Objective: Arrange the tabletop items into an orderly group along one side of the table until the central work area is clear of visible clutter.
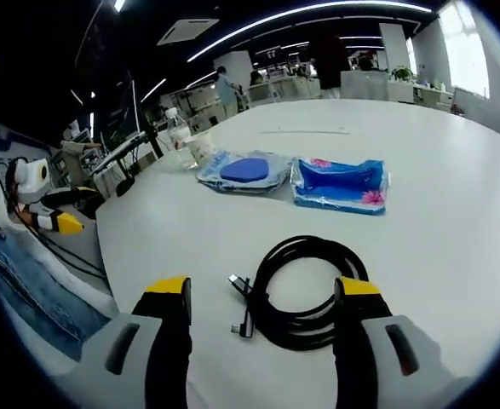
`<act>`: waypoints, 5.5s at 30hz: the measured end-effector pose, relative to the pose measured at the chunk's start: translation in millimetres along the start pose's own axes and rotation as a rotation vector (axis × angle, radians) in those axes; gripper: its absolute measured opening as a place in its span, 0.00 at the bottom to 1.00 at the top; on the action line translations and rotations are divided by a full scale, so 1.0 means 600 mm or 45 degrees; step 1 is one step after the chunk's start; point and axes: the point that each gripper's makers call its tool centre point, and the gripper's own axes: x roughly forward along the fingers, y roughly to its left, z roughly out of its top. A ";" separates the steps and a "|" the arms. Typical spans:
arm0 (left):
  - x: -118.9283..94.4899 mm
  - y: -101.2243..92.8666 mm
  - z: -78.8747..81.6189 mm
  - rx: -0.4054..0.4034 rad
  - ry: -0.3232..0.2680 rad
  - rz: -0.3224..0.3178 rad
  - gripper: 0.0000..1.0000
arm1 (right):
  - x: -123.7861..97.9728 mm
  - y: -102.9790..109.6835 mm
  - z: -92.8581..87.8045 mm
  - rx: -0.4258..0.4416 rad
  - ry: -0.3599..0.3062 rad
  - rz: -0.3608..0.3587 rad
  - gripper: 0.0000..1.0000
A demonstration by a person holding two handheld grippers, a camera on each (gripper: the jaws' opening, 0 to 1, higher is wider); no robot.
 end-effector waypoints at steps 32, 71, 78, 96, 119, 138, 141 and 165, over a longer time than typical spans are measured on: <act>0.012 0.009 -0.015 0.061 0.045 0.053 0.88 | 0.041 -0.010 -0.016 -0.425 0.237 -0.040 0.07; 0.008 0.016 -0.017 0.101 0.069 0.089 0.84 | 0.099 -0.014 0.044 -0.457 0.234 0.016 0.07; 0.008 0.016 -0.017 0.103 0.073 0.094 0.84 | 0.108 -0.012 0.025 -0.468 0.277 0.043 0.08; 0.011 0.014 -0.020 0.097 0.080 0.091 0.84 | 0.117 -0.006 0.003 -0.452 0.312 0.086 0.09; 0.013 0.015 -0.032 0.084 0.119 0.071 0.82 | 0.120 0.000 0.003 -0.370 0.274 0.119 0.10; 0.026 0.006 -0.019 -0.049 0.102 -0.110 1.00 | 0.082 0.035 0.047 -0.226 0.107 0.213 0.49; 0.036 0.013 -0.020 0.001 0.122 -0.156 1.00 | 0.064 0.036 0.056 -0.146 0.078 0.219 0.62; 0.099 0.115 0.069 -0.006 0.060 -0.117 1.00 | -0.040 -0.009 0.024 0.020 -0.020 -0.026 0.90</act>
